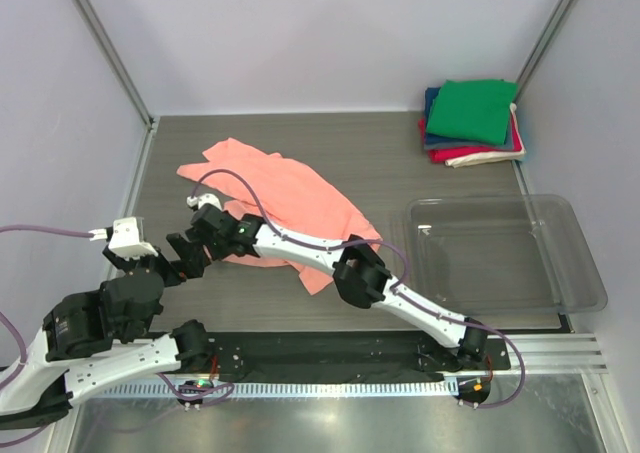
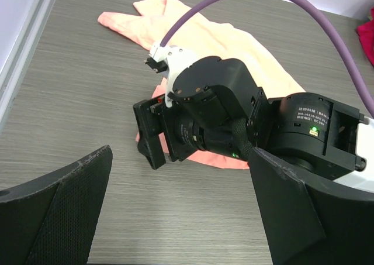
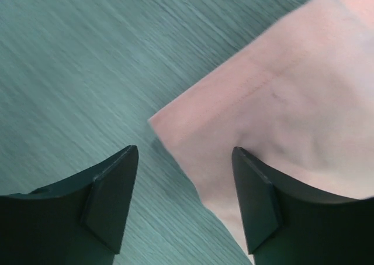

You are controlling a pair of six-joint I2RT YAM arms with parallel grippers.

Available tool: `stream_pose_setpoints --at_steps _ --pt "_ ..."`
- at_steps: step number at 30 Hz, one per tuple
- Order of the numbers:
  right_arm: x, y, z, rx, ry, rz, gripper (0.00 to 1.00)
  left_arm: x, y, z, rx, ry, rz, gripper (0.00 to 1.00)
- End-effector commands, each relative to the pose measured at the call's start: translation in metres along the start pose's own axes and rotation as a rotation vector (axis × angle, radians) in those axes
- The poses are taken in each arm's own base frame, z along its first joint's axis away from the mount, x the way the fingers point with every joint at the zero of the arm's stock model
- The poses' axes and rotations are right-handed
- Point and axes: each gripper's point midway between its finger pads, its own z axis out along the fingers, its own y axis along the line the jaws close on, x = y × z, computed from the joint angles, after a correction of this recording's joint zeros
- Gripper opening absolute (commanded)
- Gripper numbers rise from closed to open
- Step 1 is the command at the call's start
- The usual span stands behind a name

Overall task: Fold and stack the t-shirts
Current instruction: Flatten the tshirt out

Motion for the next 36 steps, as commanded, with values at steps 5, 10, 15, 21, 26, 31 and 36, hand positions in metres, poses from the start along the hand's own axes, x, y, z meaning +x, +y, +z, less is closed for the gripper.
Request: stream_pose_setpoints --at_steps 5,10,15,21,26,31,36 --pt "0.135 -0.095 -0.005 0.371 0.406 -0.187 0.61 -0.006 -0.001 0.002 -0.017 -0.031 -0.039 1.00" --pt "0.171 -0.129 -0.022 0.487 0.502 -0.249 0.39 -0.007 0.000 0.002 -0.023 -0.035 -0.044 1.00" --pt "0.170 -0.148 -0.048 0.558 0.496 -0.273 0.18 -0.006 -0.001 0.003 -0.026 -0.030 -0.034 1.00" --pt "0.181 -0.182 -0.092 0.590 0.473 -0.178 0.01 -0.004 -0.007 0.008 -0.068 -0.013 -0.002 1.00" --pt "0.159 -0.223 -0.177 0.625 0.324 0.012 0.01 -0.003 -0.036 0.026 -0.158 0.014 0.120 1.00" --pt "0.139 -0.280 -0.256 0.701 0.182 0.196 0.01 -0.008 -0.075 0.056 -0.179 0.052 0.128 1.00" --pt "0.123 -0.303 -0.314 0.706 0.033 0.291 0.01 0.031 -0.063 0.117 -0.223 0.299 0.026 1.00"
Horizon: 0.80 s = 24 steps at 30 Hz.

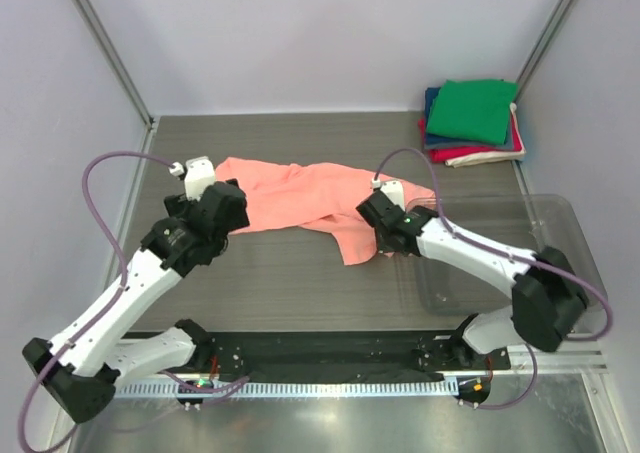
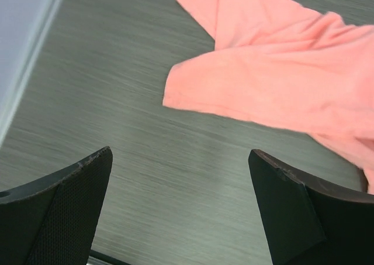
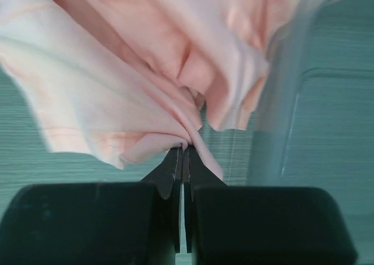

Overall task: Fold and stack the t-shirts
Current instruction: Flatten the tshirt out

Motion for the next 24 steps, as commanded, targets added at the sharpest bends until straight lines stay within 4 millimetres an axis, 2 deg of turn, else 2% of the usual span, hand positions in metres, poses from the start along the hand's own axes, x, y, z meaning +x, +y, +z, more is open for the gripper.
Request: stream_pose_setpoints --at_steps 1,4,5,7,8,12,17,24 --pt "-0.020 -0.011 -0.025 -0.037 -0.097 0.050 0.01 0.008 -0.030 0.036 0.112 0.134 -0.114 1.00" --pt "-0.016 -0.006 -0.026 -0.073 -0.078 0.039 0.01 0.031 -0.044 0.062 0.128 0.221 -0.154 0.97" --pt "-0.013 -0.004 -0.025 -0.080 -0.068 0.037 0.01 0.050 -0.046 0.068 0.131 0.264 -0.152 0.94" --pt "-0.010 0.001 -0.023 -0.104 -0.058 0.034 0.01 0.065 -0.054 0.079 0.128 0.297 -0.181 0.92" --pt "-0.006 0.003 -0.021 -0.113 -0.048 0.030 0.01 0.079 -0.051 0.085 0.106 0.320 -0.177 0.91" --pt "-0.001 0.009 -0.021 -0.155 -0.037 0.024 0.01 0.110 -0.041 0.108 0.047 0.387 -0.204 0.89" --pt "0.004 0.011 -0.019 -0.170 -0.025 0.001 0.01 0.124 -0.023 0.140 -0.019 0.417 -0.267 0.87" --pt "0.014 0.016 -0.015 -0.202 0.009 -0.023 0.01 0.144 0.000 0.173 -0.129 0.408 -0.356 0.83"
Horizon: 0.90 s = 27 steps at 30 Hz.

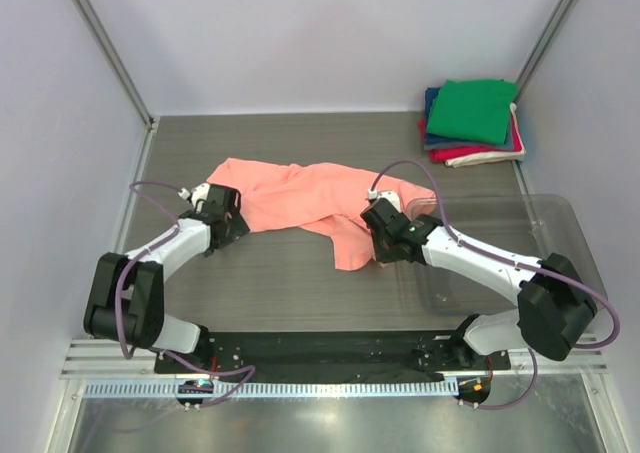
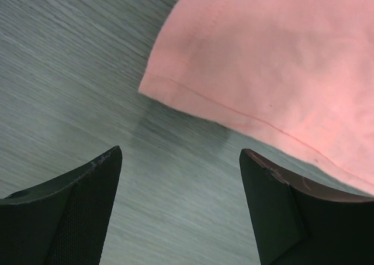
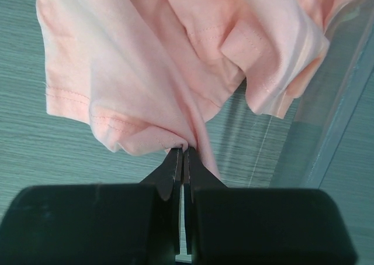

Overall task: Fold and stack the t-shirts
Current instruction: Flatten the tshirt out

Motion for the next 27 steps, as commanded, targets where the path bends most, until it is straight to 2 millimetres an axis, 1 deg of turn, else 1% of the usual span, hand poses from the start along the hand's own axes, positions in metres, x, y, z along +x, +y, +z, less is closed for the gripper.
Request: stream_pose_setpoints --at_steps 1,3,4,5,7,9,10,11,12,13,14,16,17,18,19,20,21,22,23,24,25,26,27 --pt "0.002 0.007 0.003 -0.036 0.005 -0.024 0.01 -0.016 -0.005 0.020 0.018 -0.060 -0.098 0.82" --pt "0.005 0.007 0.003 -0.041 0.011 -0.028 0.01 -0.018 -0.006 0.027 0.029 -0.047 -0.126 0.79" --pt "0.006 0.006 0.002 -0.043 0.010 -0.032 0.01 -0.016 -0.003 0.034 0.015 -0.026 -0.131 0.79" --pt "0.009 0.005 0.003 -0.041 0.015 -0.034 0.01 -0.022 -0.006 0.035 0.019 -0.029 -0.137 0.79" --pt "0.010 0.004 0.002 -0.044 0.016 -0.037 0.01 -0.020 -0.006 0.042 0.000 -0.006 -0.135 0.77" --pt "0.014 0.003 0.003 -0.042 0.023 -0.034 0.01 -0.023 -0.008 0.046 0.000 0.000 -0.145 0.72" --pt "0.015 0.003 0.003 -0.044 0.026 -0.032 0.01 -0.023 -0.007 0.050 -0.009 0.007 -0.152 0.68" --pt "0.017 0.003 0.003 -0.045 0.028 -0.032 0.01 -0.022 -0.005 0.052 -0.013 0.013 -0.155 0.65" --pt "0.018 0.002 0.002 -0.045 0.030 -0.029 0.01 -0.023 -0.007 0.056 -0.009 0.018 -0.162 0.57" --pt "0.018 0.002 0.003 -0.046 0.028 -0.029 0.01 -0.026 -0.008 0.056 0.000 0.017 -0.168 0.57" --pt "0.020 0.001 0.003 -0.043 0.032 -0.027 0.01 -0.024 -0.009 0.058 -0.002 0.026 -0.164 0.41" --pt "0.022 0.000 0.003 -0.043 0.032 -0.027 0.01 -0.028 -0.014 0.059 0.015 0.029 -0.165 0.22" --pt "0.024 -0.001 0.003 -0.039 0.035 -0.027 0.01 -0.030 -0.016 0.058 0.023 0.028 -0.161 0.00" --pt "0.026 -0.001 0.003 -0.039 0.038 -0.026 0.01 -0.034 -0.018 0.056 0.034 0.023 -0.167 0.00" --pt "0.027 0.000 0.003 -0.045 0.040 -0.023 0.01 -0.040 -0.026 0.050 0.061 0.017 -0.171 0.00" --pt "0.028 -0.001 0.004 -0.045 0.040 -0.023 0.01 -0.056 -0.031 0.034 0.085 -0.022 -0.179 0.00" --pt "0.029 -0.001 0.004 -0.043 0.042 -0.019 0.01 -0.065 -0.034 0.021 0.083 -0.042 -0.174 0.00" --pt "0.028 -0.001 0.004 -0.045 0.040 -0.017 0.01 -0.093 -0.050 0.000 0.129 -0.111 -0.186 0.00" --pt "0.028 -0.001 0.004 -0.043 0.039 -0.017 0.01 -0.118 -0.058 -0.015 0.151 -0.168 -0.203 0.00" --pt "0.029 -0.001 0.004 -0.044 0.041 -0.014 0.01 -0.133 -0.065 -0.025 0.163 -0.185 -0.204 0.00" --pt "0.027 -0.001 0.004 -0.045 0.037 -0.017 0.01 -0.190 -0.092 -0.061 0.242 -0.285 -0.239 0.00" --pt "0.025 0.000 0.003 -0.048 0.031 -0.017 0.01 -0.213 -0.104 -0.073 0.265 -0.312 -0.240 0.00" --pt "0.025 0.000 0.003 -0.047 0.033 -0.018 0.01 -0.224 -0.112 -0.074 0.253 -0.293 -0.216 0.00"
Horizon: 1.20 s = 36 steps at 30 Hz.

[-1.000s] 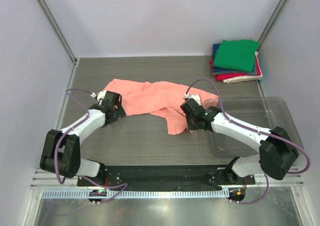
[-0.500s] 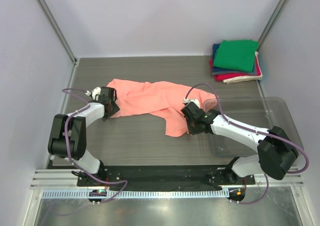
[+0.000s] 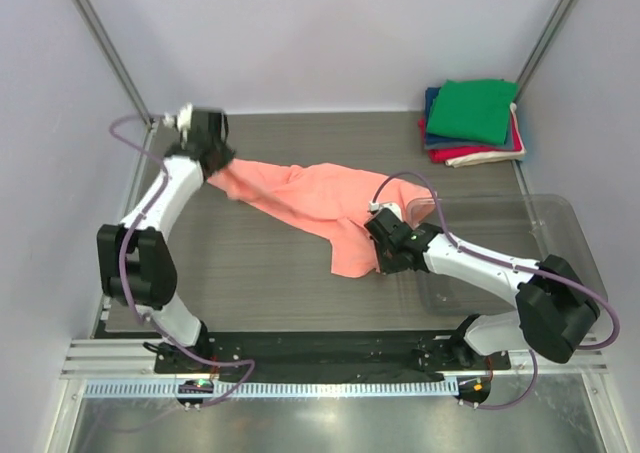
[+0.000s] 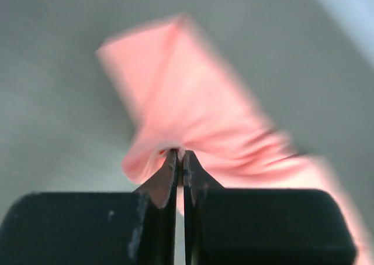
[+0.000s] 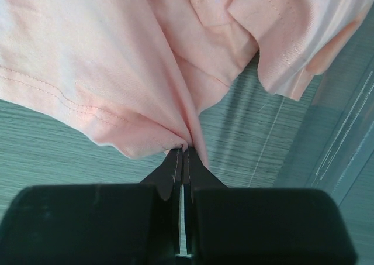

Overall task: Fold and stack the t-shirts
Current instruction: Flatten the tshirt out

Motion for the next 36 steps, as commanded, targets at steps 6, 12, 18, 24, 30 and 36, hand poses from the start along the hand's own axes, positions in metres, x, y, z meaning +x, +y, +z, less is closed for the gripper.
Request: stream_pose_setpoints --at_steps 6,12,18,24,30,36 --pt "-0.014 0.009 -0.011 -0.047 -0.044 0.020 0.01 -0.175 -0.186 0.002 0.334 -0.172 0.029 0.59" --pt "-0.014 0.008 -0.023 -0.067 -0.068 0.056 0.01 -0.119 -0.130 0.059 0.293 -0.031 0.015 1.00" --pt "-0.010 0.010 -0.017 -0.063 -0.036 0.024 0.01 -0.080 -0.045 0.047 0.110 -0.011 0.047 1.00" --pt "-0.014 0.014 -0.015 -0.073 -0.032 0.013 0.01 -0.062 0.001 0.048 -0.021 -0.011 0.060 0.96" --pt "-0.011 0.013 -0.014 -0.076 -0.028 0.002 0.01 -0.040 0.039 0.061 -0.129 0.004 0.031 0.83" --pt "-0.003 0.012 -0.009 -0.073 -0.010 -0.016 0.01 -0.039 0.062 0.085 -0.138 0.026 -0.047 0.81"
